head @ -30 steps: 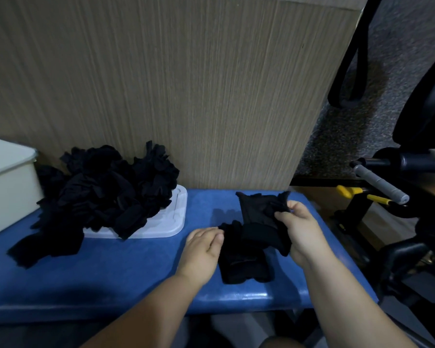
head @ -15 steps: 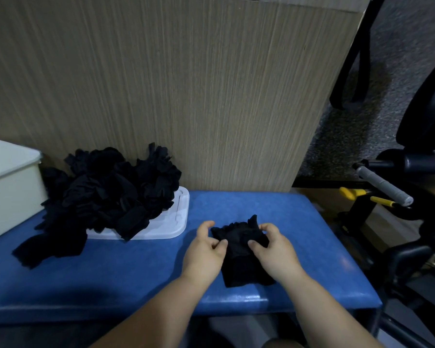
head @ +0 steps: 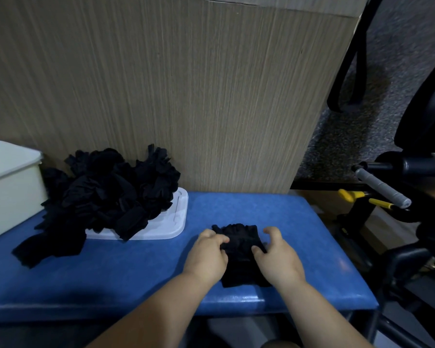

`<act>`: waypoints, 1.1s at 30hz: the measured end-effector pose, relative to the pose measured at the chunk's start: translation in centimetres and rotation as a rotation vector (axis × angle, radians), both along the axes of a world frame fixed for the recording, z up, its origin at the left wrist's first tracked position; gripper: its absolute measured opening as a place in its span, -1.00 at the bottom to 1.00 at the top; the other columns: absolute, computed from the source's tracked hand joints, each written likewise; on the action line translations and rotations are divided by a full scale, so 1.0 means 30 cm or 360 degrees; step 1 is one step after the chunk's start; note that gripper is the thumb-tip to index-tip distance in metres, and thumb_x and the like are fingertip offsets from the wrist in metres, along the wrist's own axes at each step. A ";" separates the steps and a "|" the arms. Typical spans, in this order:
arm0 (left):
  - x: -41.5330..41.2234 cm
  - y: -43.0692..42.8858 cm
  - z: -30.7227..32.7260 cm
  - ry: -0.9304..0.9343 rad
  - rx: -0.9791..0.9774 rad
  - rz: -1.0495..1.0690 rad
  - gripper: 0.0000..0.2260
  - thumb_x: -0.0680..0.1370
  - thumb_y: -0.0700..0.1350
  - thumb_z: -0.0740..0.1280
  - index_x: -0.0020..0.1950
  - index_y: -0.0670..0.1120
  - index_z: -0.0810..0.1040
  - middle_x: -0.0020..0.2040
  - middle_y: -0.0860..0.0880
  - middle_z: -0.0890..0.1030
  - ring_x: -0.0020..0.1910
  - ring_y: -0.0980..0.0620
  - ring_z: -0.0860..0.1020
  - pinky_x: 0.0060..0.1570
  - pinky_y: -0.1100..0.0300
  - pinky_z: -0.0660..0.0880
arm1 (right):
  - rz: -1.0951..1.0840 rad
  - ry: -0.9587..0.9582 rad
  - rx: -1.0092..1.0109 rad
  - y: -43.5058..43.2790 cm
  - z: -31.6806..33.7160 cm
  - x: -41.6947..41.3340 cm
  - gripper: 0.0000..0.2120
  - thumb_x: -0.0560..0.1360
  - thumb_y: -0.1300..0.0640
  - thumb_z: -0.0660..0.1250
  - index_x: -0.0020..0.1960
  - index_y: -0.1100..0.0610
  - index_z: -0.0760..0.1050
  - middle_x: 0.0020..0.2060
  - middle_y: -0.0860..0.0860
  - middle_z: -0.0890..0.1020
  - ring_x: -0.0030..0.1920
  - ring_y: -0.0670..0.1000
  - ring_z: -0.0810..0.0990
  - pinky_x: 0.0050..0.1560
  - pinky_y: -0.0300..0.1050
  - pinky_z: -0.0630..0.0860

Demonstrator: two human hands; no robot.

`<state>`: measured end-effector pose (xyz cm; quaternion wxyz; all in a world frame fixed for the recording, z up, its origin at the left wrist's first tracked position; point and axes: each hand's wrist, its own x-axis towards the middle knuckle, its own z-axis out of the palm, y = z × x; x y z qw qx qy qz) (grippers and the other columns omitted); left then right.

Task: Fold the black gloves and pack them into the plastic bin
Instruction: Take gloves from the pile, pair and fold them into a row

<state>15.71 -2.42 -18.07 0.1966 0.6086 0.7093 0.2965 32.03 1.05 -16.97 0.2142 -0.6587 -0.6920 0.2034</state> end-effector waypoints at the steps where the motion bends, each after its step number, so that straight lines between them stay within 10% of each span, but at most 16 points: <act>1: -0.003 -0.002 -0.004 0.0058 0.0023 0.0010 -0.67 0.57 -0.17 0.25 0.33 0.02 0.50 0.32 0.08 0.31 0.27 0.11 0.38 0.15 0.46 0.24 | 0.0057 0.0032 0.0116 0.000 -0.008 0.004 -0.58 0.51 0.02 0.30 0.33 -0.09 0.29 0.08 -0.04 0.54 0.17 0.03 0.46 0.05 -0.10 0.43; 6: -0.013 -0.021 0.012 0.0228 0.0243 -0.0083 -0.59 0.56 -0.14 0.26 0.38 0.14 0.41 0.52 0.20 0.07 0.48 0.08 0.03 0.47 0.10 0.10 | 0.0575 0.0042 0.0607 0.017 -0.024 0.018 -0.58 0.48 0.27 0.33 0.27 -0.05 0.51 0.28 -0.24 0.42 0.36 -0.17 0.27 0.38 -0.20 0.22; 17: -0.057 -0.016 -0.021 0.0659 -0.0220 -0.0623 -0.57 0.68 0.08 -0.07 0.56 0.14 0.05 0.56 0.23 0.01 0.54 0.19 -0.12 0.50 0.01 -0.25 | 0.0758 -0.0407 -0.0055 0.028 -0.047 0.039 -0.51 0.65 -0.14 -0.05 0.55 -0.14 0.01 0.53 -0.25 0.00 0.53 -0.13 -0.18 0.50 -0.14 -0.21; 25: -0.122 -0.047 -0.040 0.0312 0.0108 -0.0549 -0.57 0.64 -0.01 0.18 0.51 0.07 0.25 0.52 0.18 0.18 0.53 0.18 0.02 0.42 0.37 -0.15 | 0.0625 -0.0221 0.0074 0.027 -0.065 0.092 -0.52 0.64 -0.09 0.01 0.54 -0.05 0.12 0.51 -0.16 0.17 0.54 -0.10 0.00 0.50 -0.21 -0.08; 29: -0.151 -0.072 -0.048 0.0236 0.0313 -0.0500 -0.60 0.56 -0.12 0.32 0.40 0.07 0.42 0.35 0.20 0.39 0.41 0.24 0.22 0.31 0.58 -0.04 | 0.0591 0.0293 0.0434 0.026 -0.084 0.120 -0.68 0.61 0.16 0.18 0.30 -0.12 0.41 0.24 -0.27 0.43 0.32 -0.11 0.40 0.30 -0.49 0.14; 33: -0.146 -0.075 -0.035 0.0237 0.0294 -0.0641 -0.55 0.52 -0.22 0.33 0.38 0.07 0.45 0.27 0.27 0.37 0.32 0.33 0.20 0.35 0.52 0.04 | 0.0686 0.0316 0.0418 0.020 -0.106 0.155 -0.39 0.40 0.50 0.19 0.08 -0.21 0.51 0.22 -0.30 0.42 0.28 -0.14 0.42 0.29 -0.52 0.18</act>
